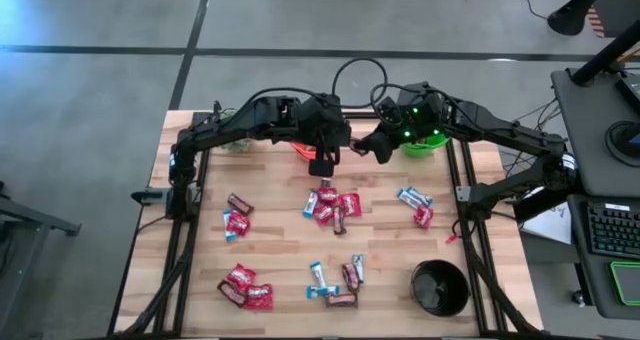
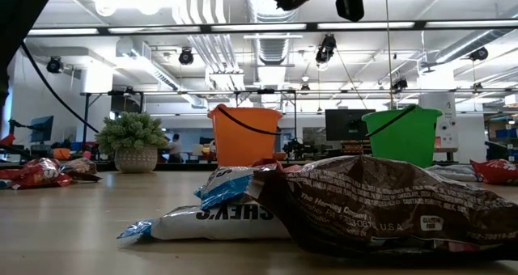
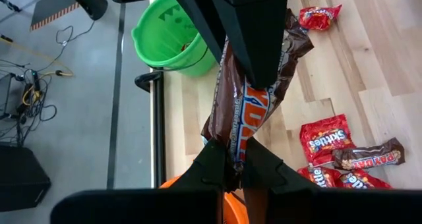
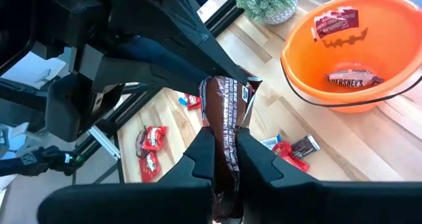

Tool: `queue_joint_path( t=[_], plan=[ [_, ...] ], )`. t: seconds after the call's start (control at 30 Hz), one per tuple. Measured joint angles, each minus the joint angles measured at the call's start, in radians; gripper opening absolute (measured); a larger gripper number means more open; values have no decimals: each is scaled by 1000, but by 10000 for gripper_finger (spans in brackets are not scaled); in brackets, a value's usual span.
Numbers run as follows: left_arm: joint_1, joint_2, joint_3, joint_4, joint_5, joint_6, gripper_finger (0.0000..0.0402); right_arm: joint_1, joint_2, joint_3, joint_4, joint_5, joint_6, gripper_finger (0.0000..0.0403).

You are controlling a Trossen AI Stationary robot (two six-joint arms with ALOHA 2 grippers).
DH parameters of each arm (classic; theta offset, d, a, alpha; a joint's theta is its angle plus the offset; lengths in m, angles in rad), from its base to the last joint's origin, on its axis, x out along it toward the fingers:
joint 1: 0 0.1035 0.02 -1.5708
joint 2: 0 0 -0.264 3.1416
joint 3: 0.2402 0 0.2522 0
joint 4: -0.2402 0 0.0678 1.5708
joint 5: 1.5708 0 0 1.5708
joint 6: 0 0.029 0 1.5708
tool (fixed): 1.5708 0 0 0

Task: Sort candy
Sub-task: Put the brown chocolate into the black bucket

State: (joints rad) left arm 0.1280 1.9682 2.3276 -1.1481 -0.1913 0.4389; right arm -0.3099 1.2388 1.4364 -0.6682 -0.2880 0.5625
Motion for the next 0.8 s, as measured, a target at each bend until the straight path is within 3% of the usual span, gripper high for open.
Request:
queue_joint_path(
  t=[0.2,0.6,0.8],
  plan=[
    [0,0,0,-5,1,-13,33,0,-2,0,-7,-3,2,17],
    [-3,-11,28,-103,-9,-57,164,0,-23,13,-130,-8,-24,15],
    [-3,-11,27,-215,-9,-60,177,0,-38,25,-294,-26,-36,15]
  ],
)
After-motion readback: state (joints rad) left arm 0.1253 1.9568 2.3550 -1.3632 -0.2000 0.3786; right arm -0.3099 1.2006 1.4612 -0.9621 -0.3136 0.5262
